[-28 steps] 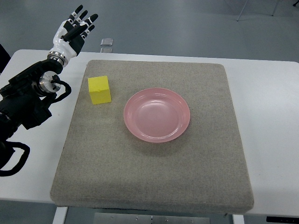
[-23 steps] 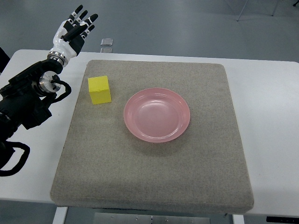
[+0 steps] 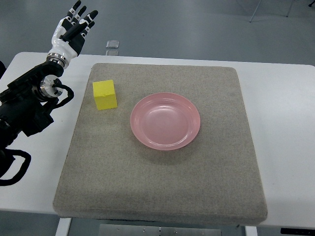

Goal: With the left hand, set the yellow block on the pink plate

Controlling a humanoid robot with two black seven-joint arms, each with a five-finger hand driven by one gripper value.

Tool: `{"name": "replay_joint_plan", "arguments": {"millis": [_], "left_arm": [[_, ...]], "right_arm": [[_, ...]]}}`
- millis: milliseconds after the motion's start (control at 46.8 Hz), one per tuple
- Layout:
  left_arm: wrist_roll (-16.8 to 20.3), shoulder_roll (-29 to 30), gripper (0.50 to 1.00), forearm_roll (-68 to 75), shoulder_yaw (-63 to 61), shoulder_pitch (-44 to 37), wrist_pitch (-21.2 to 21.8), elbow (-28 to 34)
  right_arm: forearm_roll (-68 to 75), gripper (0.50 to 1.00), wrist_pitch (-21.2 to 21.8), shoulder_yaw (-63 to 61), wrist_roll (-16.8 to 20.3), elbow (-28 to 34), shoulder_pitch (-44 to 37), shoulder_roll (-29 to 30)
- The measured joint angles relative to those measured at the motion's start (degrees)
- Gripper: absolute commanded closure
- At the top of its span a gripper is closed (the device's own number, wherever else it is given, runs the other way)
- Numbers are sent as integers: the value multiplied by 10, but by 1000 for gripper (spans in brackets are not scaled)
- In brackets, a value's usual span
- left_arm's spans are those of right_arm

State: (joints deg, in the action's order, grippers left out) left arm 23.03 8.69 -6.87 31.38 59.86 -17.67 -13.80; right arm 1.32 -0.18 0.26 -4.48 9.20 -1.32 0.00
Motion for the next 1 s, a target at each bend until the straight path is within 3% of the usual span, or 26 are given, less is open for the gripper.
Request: {"name": "replay_joint_plan", "arguments": {"millis": [1004], "left_arm": [[-6,2,506,-2,-2,11,17,2]], "right_arm": [[0,576,0,0,0,0,0,0]]}}
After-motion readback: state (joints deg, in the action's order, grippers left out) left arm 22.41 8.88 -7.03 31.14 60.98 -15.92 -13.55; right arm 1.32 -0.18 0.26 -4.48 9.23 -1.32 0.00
